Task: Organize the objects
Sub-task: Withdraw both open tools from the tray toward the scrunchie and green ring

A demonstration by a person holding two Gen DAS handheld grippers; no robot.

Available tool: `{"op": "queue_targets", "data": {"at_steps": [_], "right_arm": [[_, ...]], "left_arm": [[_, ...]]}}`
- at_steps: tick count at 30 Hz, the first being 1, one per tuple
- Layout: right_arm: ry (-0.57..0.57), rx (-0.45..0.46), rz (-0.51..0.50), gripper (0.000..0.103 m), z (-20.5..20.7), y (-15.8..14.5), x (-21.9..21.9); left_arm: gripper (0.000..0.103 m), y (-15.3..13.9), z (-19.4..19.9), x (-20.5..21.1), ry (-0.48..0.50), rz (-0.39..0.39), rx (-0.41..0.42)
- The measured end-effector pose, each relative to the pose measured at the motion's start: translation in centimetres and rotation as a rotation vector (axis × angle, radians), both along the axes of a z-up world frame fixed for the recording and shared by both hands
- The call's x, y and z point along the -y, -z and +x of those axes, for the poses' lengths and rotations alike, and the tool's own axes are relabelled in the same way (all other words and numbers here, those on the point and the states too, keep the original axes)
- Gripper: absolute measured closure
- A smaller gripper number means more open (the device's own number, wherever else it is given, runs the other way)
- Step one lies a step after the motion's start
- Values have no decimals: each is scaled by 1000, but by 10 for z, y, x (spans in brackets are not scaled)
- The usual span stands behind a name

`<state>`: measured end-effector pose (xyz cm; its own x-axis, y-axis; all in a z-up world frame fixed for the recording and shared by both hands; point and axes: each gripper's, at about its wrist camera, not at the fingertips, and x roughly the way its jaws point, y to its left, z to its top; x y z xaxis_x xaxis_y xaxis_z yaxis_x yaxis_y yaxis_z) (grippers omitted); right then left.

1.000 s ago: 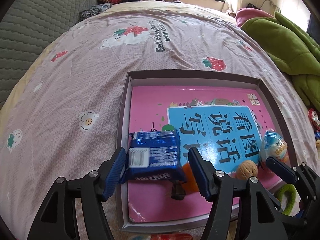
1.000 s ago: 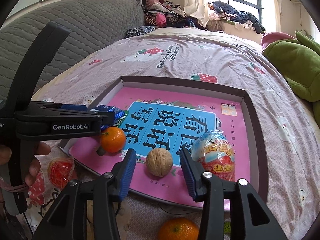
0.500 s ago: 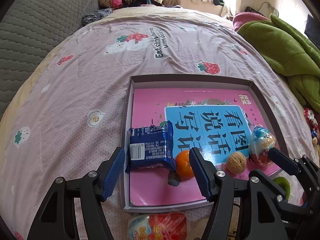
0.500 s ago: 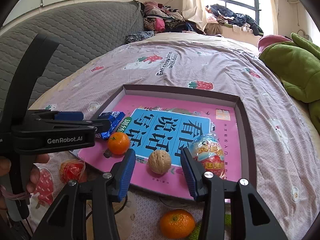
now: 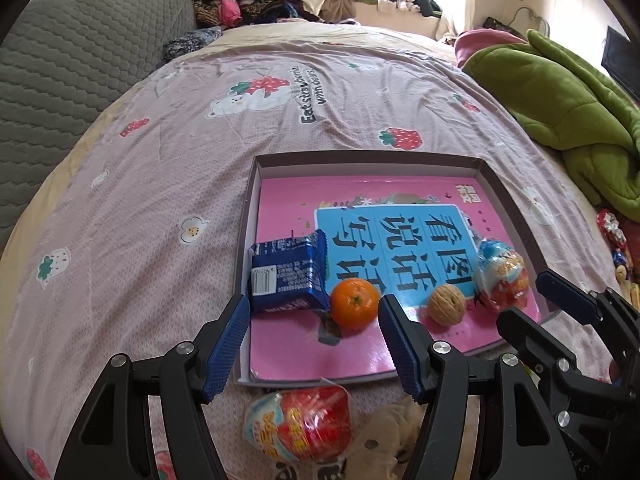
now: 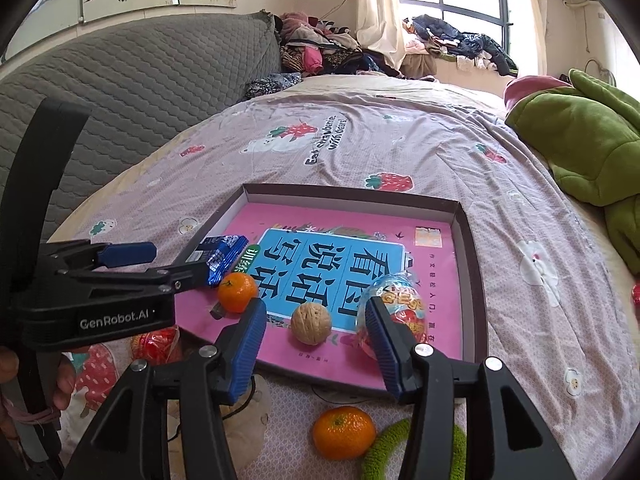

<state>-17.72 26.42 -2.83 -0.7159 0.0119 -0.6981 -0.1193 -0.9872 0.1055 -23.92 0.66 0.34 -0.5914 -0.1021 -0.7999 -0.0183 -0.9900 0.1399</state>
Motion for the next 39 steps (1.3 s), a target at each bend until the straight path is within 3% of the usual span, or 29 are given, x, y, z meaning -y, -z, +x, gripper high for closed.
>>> {"op": "queue_targets", "data": {"at_steps": [14,29,39], "right_arm": [[4,-81,3,51,29,-31,-3],[-8,-215,35,41,71,-77,2],[-5,-265,-4,37,89,-91,-2]], "left_arm": [[35,-33,48,-16,20,-13,-101],[35,-62,89,-31,28,-13,-195],[35,-73,113,-34,39,-13,-233]]}}
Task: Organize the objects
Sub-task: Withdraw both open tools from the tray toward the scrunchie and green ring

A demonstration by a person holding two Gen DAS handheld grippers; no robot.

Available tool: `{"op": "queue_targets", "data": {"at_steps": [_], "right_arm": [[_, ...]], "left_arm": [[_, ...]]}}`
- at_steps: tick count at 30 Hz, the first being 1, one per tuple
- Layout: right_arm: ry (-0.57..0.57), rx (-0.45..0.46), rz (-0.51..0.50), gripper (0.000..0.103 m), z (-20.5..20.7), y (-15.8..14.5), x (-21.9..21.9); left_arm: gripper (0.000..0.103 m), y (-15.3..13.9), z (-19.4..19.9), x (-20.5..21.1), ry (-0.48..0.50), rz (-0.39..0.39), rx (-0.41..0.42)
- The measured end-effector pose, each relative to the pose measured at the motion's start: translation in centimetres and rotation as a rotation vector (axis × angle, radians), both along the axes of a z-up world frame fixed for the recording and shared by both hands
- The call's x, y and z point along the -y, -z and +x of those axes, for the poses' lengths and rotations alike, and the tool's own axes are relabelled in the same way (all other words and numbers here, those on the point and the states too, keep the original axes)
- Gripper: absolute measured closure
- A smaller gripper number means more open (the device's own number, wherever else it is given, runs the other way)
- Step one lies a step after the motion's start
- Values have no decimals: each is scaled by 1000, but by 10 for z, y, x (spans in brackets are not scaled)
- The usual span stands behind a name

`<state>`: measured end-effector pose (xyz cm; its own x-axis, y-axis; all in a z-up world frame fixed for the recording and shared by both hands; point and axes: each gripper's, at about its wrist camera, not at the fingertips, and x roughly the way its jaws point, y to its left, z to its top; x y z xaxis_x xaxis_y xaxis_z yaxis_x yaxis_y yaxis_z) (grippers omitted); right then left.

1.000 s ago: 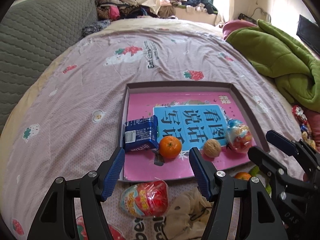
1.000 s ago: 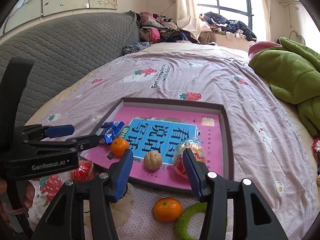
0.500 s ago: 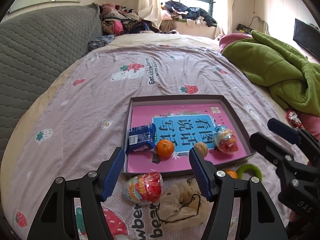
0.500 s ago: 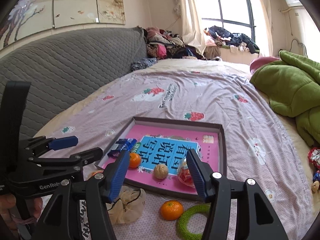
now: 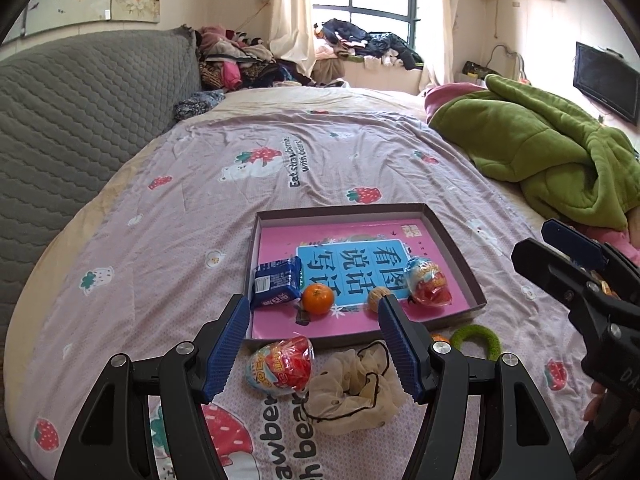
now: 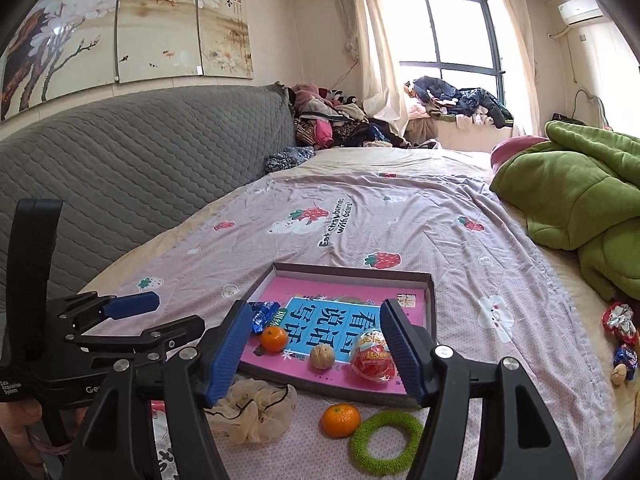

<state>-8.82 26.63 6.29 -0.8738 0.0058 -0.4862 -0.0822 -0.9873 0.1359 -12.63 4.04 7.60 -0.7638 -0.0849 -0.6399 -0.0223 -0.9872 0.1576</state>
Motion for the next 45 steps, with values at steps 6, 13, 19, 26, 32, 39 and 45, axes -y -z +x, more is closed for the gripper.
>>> {"op": "queue_targets", "data": {"at_steps": [6,13,19,26,32,39,45], "right_arm": [[9,-18,-6,37,9,-6,-2],[18,-36,-10,37,17,-12,-6],[25,-45,-18,37,22,-14,-9],[32,-38,-20,37,28,-13,-9],[42,-16,-6,37,31,-8,-8],[67,12,14,36,36,2,-9],[86,37,5,36,40,13,-13]], "left_arm": [[35,-2,11,0,-2,-10,-15],[35,-3,21,-3,0,-31,-38],[35,-2,28,-5,6,-32,-45],[35,2,33,-7,12,-25,-35],[35,9,35,-8,12,-18,-15],[34,25,36,-9,6,-20,0],[34,34,37,-8,4,-13,7]]}}
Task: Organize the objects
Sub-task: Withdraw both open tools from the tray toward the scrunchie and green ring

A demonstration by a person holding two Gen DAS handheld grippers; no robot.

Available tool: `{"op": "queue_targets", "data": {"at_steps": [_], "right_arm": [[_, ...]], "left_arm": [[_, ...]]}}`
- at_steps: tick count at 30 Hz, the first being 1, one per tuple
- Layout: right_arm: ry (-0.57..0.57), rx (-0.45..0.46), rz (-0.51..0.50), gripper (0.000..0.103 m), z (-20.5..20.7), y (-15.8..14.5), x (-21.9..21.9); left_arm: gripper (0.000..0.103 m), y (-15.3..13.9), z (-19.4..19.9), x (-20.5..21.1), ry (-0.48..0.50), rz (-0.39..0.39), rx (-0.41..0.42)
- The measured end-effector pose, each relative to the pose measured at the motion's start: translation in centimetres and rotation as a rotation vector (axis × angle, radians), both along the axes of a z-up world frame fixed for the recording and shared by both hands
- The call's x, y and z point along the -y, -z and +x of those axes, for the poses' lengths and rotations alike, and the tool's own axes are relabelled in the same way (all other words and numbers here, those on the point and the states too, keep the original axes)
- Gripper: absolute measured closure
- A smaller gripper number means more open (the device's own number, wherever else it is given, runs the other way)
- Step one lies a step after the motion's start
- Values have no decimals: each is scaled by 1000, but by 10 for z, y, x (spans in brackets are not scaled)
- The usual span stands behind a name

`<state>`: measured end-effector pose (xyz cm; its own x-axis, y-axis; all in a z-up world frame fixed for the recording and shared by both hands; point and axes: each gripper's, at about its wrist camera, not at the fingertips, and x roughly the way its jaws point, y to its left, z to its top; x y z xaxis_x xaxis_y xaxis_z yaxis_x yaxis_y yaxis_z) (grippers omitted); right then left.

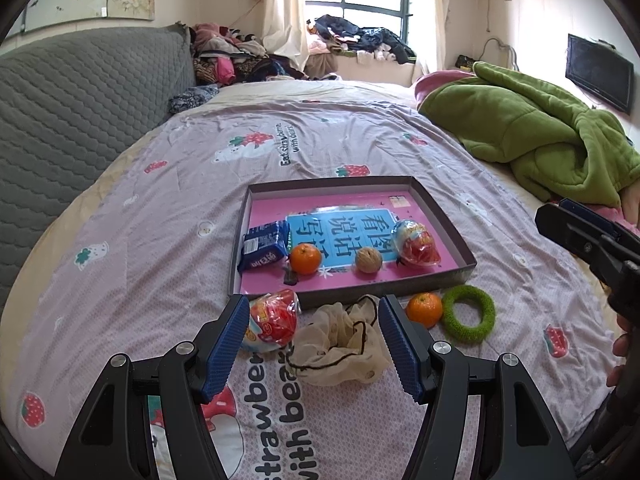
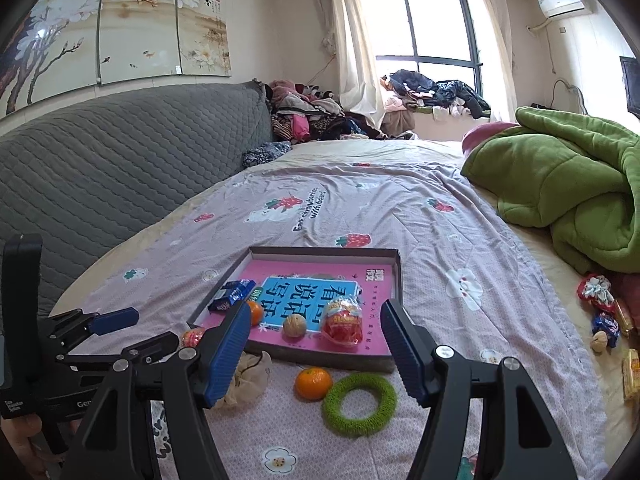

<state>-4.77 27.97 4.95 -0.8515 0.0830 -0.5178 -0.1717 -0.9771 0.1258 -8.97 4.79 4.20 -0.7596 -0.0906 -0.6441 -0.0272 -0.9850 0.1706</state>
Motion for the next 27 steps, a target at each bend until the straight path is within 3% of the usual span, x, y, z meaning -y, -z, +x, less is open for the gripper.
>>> {"op": "queue_targets", "data": {"at_steps": [27], "right_arm": [[28,128,-10,36,-2,45,-9]], "left_arm": [[34,35,3,-5,14,11,91]]}}
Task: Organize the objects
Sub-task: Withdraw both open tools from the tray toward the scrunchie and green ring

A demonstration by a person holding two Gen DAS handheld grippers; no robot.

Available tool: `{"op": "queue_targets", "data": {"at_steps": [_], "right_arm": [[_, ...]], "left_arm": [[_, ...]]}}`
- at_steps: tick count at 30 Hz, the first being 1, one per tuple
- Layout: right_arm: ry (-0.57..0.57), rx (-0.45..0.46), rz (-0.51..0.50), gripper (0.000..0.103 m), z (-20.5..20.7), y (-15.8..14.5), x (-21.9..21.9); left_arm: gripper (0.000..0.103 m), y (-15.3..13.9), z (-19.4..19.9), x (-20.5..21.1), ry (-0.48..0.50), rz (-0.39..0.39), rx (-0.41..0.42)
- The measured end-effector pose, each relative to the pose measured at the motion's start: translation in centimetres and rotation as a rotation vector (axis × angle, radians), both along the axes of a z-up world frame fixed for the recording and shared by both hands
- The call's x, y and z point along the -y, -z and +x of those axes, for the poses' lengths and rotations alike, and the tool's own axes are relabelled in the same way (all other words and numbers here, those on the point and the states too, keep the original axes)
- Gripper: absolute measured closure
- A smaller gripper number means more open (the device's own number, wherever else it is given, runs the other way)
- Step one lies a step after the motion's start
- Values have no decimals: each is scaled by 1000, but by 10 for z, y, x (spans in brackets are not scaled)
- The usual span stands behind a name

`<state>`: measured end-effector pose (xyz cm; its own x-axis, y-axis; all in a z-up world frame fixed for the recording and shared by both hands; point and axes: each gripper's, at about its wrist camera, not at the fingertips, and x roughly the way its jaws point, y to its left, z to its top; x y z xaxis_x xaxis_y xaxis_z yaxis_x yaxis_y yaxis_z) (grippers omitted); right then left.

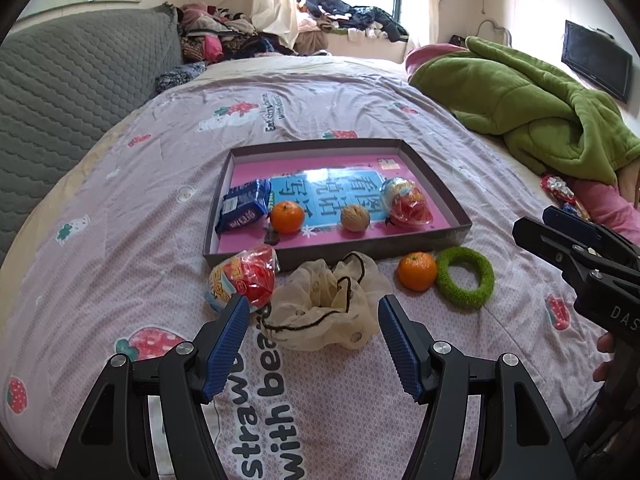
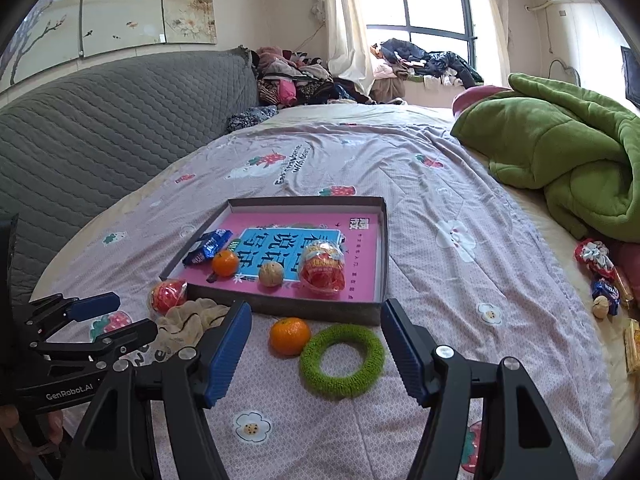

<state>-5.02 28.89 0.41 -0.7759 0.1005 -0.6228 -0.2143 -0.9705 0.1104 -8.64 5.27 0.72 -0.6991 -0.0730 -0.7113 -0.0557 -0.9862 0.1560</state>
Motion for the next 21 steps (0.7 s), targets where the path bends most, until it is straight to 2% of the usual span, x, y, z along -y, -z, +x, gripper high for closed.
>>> {"op": "queue_targets", "data": {"at_steps": [21], "right_arm": [[16,96,-25,36,-6,23,-8]], "left_arm": [[35,11,-1,-9,15,-2,30]]}}
